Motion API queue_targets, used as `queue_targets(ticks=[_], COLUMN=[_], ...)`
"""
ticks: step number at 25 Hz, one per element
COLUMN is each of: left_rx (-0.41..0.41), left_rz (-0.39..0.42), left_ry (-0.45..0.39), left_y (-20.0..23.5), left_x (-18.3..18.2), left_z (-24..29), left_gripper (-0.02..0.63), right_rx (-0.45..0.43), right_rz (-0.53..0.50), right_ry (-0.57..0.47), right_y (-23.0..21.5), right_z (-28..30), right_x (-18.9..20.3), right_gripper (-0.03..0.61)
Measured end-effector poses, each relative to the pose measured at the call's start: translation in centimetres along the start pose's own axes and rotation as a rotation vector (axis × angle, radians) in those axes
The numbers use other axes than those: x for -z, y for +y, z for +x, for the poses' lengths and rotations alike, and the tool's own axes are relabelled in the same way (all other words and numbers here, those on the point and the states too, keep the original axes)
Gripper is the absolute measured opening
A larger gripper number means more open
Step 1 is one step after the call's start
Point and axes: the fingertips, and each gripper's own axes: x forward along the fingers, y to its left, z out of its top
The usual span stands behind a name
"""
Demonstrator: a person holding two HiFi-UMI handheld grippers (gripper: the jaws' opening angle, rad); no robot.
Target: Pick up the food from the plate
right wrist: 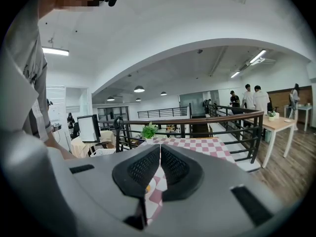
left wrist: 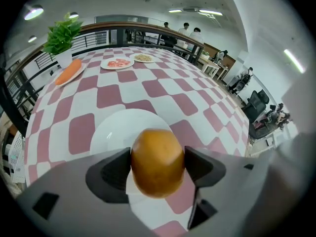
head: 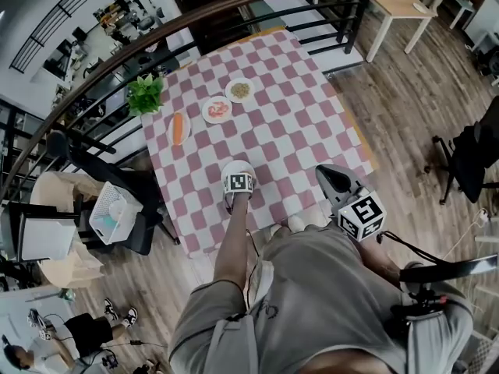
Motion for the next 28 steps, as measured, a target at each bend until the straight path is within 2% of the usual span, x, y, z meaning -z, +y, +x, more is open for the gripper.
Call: queue_targets(ticks=[5, 9, 14, 21, 24, 28], left_rx=[0.003, -0.011, 0.012, 0.152, 0.155, 0.126], left_rz=[-0.013, -0.02, -0.006, -0.108, -0.075, -0.036], left_ry=[0.095, 0.062, 0.07, 0.014, 0.015, -0.04], left_y=[0.5, 0.5, 0.5, 0.4, 0.4, 0.8], left_x=[1.4, 1.4, 1.1, 1.0, 1.0, 0.0], left_z=[2.0, 1.8, 1.9, 1.3, 1.2, 0.2], left_gripper=[0.364, 0.364, 0.362, 0.362, 0.362, 0.362], right_rx=[0.009, 0.015, 0.008, -0.005, -0.019, -0.059], right_rz=[-0.001, -0.002, -0.004, -0.001, -0.001, -0.005], right_ry=[-0.004, -0.008, -0.006, -0.006, 0.001, 0.017], right_y=[-0.2, -0.5, -0.3, -0.3, -0.1, 0.9], right_z=[0.1, 0.3, 0.7, 1.0, 1.4, 2.1], right_x=[-0.2, -0.4, -0.5, -0.4, -0.3, 0.0], right_gripper=[0.017, 0.017, 0.017, 0.017, 0.017, 0.017])
